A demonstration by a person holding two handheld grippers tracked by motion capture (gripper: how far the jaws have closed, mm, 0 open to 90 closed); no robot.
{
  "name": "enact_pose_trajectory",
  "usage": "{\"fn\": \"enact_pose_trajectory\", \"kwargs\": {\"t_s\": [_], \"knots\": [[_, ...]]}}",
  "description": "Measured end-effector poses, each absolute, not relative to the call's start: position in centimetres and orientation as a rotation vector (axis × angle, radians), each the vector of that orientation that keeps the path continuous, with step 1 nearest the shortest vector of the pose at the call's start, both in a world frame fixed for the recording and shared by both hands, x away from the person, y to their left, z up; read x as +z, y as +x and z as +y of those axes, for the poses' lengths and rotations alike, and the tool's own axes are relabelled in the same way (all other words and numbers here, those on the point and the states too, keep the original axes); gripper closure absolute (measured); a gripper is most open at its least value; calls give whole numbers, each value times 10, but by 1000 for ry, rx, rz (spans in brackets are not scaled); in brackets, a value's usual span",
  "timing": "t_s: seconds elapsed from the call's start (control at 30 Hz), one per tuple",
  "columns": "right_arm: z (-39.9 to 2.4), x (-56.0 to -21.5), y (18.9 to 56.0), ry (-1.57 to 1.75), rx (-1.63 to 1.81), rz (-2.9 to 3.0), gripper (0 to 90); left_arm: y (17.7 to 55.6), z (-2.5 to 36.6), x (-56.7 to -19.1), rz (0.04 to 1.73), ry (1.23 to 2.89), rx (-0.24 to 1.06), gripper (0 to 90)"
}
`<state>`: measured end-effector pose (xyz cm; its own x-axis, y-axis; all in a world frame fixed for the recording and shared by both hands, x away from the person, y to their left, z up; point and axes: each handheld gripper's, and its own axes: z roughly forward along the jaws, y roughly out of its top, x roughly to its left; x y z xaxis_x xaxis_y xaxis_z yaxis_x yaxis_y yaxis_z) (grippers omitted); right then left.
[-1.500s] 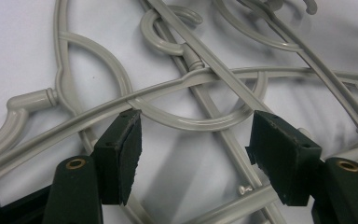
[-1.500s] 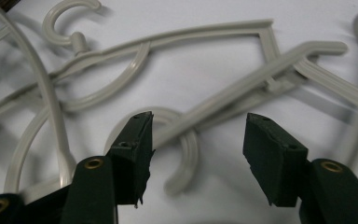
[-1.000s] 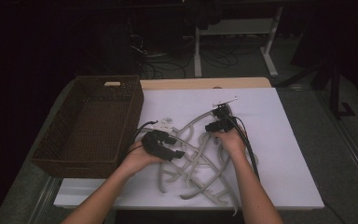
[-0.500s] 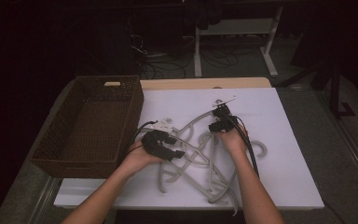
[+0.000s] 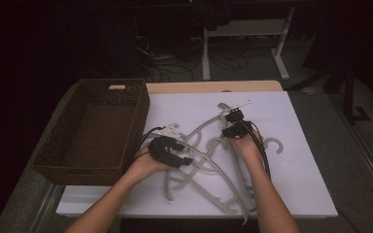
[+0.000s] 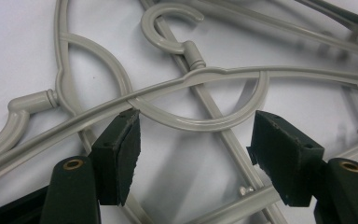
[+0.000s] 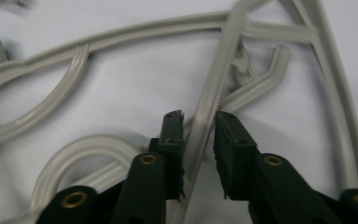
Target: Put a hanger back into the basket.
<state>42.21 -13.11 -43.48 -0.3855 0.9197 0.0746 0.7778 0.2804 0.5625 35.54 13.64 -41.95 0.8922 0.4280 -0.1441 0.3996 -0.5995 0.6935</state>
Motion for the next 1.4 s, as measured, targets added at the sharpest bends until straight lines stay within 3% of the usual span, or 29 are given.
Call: {"fn": "enact_pose_trajectory", "kwargs": {"t_s": [0.53,0.87,1.2,1.33,1.37,1.4], "knots": [[-136,-419,402,1351,931,2321,776,357,140,-419,605,2264,61,326],[-95,-409,371,932,1011,2551,776,356,143,-414,603,2246,77,326],[-81,-425,363,862,1016,2687,775,355,144,-414,602,2244,76,326],[-84,-426,362,871,1021,2687,739,355,145,-413,604,2241,75,326],[-91,-422,361,902,1065,2663,673,355,145,-413,603,2241,74,326],[-91,-422,361,902,1065,2663,673,355,144,-413,602,2242,73,326]]}}
